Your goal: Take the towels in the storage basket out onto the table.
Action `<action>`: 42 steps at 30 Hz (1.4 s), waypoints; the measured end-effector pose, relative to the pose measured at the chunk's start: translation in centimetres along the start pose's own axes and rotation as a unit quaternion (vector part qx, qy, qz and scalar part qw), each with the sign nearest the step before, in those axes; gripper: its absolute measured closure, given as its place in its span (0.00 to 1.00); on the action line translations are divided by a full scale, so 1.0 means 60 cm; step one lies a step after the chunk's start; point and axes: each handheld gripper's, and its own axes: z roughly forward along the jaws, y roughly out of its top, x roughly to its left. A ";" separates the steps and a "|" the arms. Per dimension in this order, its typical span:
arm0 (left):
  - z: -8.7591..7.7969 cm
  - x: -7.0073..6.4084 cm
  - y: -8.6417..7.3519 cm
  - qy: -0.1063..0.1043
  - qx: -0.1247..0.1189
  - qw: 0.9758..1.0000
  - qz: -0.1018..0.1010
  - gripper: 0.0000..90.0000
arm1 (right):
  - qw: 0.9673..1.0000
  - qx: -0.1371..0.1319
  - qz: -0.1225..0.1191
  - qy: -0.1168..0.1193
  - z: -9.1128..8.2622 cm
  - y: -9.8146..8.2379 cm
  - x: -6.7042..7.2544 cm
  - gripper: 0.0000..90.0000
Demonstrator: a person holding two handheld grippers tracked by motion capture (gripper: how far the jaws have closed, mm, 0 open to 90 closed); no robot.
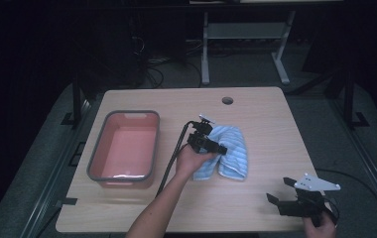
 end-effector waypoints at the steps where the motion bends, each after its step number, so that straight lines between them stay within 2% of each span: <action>1: -0.002 0.001 -0.002 -0.001 -0.001 1.000 0.000 0.47 | 1.000 -0.001 0.002 -0.001 0.000 0.000 0.001 0.15; 9: -0.017 0.000 -0.013 -0.010 -0.018 1.000 0.000 0.43 | 1.000 -0.004 -0.008 -0.002 0.001 0.002 0.003 0.15; 12: -0.025 -0.003 -0.016 -0.011 -0.023 1.000 0.006 0.42 | 1.000 -0.003 -0.008 -0.002 0.001 0.002 0.003 0.15; 17: -0.037 -0.006 -0.022 -0.008 -0.026 1.000 0.016 0.39 | 1.000 -0.001 -0.003 -0.004 0.000 0.002 0.002 0.15; 26: -0.062 -0.003 -0.043 -0.010 -0.033 0.999 0.019 0.36 | 1.000 0.001 -0.006 -0.006 0.002 0.001 -0.001 0.15; 36: -0.083 0.004 -0.070 0.003 -0.045 0.999 0.022 0.34 | 1.000 0.005 -0.008 -0.011 0.004 0.001 0.000 0.15; 42: -0.089 0.002 -0.083 -0.004 -0.049 0.998 0.026 0.33 | 1.000 0.007 -0.009 -0.012 0.004 0.001 0.000 0.15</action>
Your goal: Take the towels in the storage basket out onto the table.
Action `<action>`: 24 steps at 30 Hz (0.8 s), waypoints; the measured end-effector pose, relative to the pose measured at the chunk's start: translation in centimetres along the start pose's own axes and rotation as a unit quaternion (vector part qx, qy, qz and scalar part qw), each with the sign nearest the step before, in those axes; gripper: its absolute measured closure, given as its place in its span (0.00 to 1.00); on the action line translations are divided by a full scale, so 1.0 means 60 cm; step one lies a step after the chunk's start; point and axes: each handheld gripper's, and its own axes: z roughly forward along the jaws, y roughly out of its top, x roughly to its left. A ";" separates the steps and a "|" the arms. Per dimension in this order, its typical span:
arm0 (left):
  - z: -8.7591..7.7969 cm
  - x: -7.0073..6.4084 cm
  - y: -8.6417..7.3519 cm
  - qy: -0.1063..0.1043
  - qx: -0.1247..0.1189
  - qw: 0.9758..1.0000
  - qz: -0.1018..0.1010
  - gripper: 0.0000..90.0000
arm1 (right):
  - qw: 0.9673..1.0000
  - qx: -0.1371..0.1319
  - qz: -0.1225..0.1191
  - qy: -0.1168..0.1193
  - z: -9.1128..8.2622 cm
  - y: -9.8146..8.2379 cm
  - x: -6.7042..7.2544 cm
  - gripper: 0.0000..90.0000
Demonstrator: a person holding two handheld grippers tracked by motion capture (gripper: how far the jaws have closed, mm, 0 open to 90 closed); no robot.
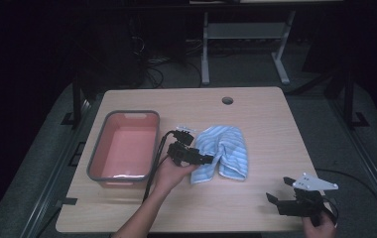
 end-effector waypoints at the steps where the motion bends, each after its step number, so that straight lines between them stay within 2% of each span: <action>1: -0.001 -0.001 -0.002 -0.001 -0.002 1.000 0.002 0.33 | 1.000 0.001 0.001 -0.001 0.000 0.000 0.000 0.15; 4: -0.007 -0.005 -0.008 0.000 -0.003 1.000 0.010 0.32 | 1.000 0.001 0.004 -0.001 0.000 -0.001 -0.002 0.15; 17: -0.033 -0.008 -0.047 -0.008 -0.018 1.000 0.013 0.29 | 1.000 0.008 0.000 -0.005 0.003 -0.002 -0.001 0.15; 24: -0.037 -0.009 -0.066 -0.016 -0.017 1.000 0.016 0.29 | 1.000 0.007 0.002 -0.004 0.003 -0.003 -0.001 0.15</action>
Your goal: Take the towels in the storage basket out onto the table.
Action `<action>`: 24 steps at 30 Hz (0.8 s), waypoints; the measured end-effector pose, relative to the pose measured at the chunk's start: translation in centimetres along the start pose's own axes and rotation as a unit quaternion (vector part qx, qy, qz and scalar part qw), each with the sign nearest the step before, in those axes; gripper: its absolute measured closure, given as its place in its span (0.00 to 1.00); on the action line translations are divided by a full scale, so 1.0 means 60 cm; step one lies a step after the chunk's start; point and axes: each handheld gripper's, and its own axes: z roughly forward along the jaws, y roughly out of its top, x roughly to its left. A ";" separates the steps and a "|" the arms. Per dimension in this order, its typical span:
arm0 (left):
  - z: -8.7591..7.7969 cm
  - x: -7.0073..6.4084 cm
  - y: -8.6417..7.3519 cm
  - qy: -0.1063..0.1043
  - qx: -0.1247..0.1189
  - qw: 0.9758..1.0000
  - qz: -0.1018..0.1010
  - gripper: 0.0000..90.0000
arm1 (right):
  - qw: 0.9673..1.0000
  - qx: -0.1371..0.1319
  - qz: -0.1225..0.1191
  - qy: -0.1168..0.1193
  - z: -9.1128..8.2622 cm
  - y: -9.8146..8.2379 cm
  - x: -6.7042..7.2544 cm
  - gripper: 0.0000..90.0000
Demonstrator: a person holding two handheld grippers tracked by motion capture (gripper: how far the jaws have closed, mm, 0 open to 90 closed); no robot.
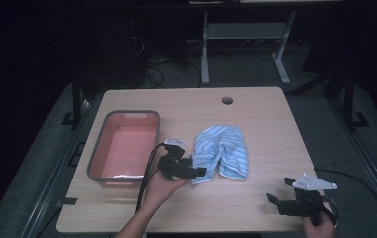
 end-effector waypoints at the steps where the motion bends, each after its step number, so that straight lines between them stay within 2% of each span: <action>1: 0.000 0.000 -0.003 -0.001 -0.002 1.000 -0.001 0.29 | 1.000 0.000 0.000 0.000 0.000 0.000 0.000 0.15; 11: -0.008 -0.003 -0.032 -0.006 -0.007 1.000 -0.002 0.29 | 1.000 0.002 -0.001 -0.003 -0.001 0.000 0.000 0.15; 17: -0.004 -0.006 -0.048 -0.012 -0.005 1.000 0.004 0.29 | 1.000 0.003 -0.002 -0.003 -0.002 -0.001 0.000 0.15; 24: -0.007 -0.012 -0.064 -0.006 -0.004 1.000 0.013 0.29 | 1.000 0.003 -0.004 -0.005 -0.003 -0.002 -0.001 0.15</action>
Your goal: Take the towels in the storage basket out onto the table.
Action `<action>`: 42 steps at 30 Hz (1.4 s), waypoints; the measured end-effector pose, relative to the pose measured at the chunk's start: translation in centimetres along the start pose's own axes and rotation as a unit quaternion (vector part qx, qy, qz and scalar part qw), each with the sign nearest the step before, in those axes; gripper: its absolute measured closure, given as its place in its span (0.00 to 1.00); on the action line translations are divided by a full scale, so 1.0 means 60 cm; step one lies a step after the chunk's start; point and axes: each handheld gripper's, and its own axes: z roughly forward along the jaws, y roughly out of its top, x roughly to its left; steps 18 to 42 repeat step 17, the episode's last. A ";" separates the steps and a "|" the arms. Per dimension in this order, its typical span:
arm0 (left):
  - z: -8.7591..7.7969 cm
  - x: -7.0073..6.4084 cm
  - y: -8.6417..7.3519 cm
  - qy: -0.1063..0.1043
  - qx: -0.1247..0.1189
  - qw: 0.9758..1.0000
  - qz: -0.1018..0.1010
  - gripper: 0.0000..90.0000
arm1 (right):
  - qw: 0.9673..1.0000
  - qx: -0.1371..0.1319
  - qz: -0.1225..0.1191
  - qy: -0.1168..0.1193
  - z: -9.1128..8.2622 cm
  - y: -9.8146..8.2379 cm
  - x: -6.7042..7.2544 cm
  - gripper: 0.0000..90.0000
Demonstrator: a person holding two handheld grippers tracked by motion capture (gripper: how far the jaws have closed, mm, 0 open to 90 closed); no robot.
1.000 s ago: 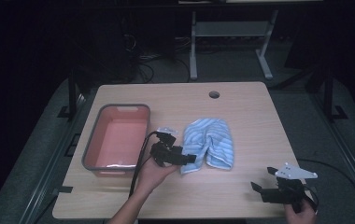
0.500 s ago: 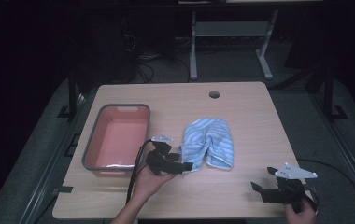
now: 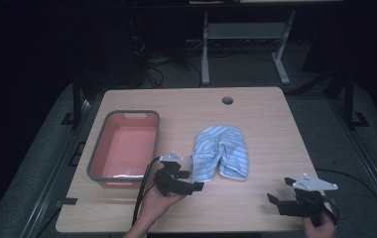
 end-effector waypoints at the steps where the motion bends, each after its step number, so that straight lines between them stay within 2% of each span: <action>1: -0.001 0.000 -0.003 0.000 -0.002 1.000 0.000 0.29 | 1.000 0.001 0.001 0.000 0.000 0.000 0.001 0.15; 10: -0.004 0.000 -0.030 -0.001 0.000 1.000 0.003 0.29 | 1.000 0.002 0.003 0.000 0.000 0.000 0.003 0.15; 16: -0.014 -0.001 -0.050 -0.010 -0.004 1.000 0.002 0.29 | 1.000 0.000 0.000 0.006 -0.002 -0.001 0.006 0.15; 42: -0.015 -0.002 -0.050 -0.010 -0.008 1.000 0.001 0.29 | 1.000 -0.002 -0.001 0.009 -0.002 -0.001 0.006 0.15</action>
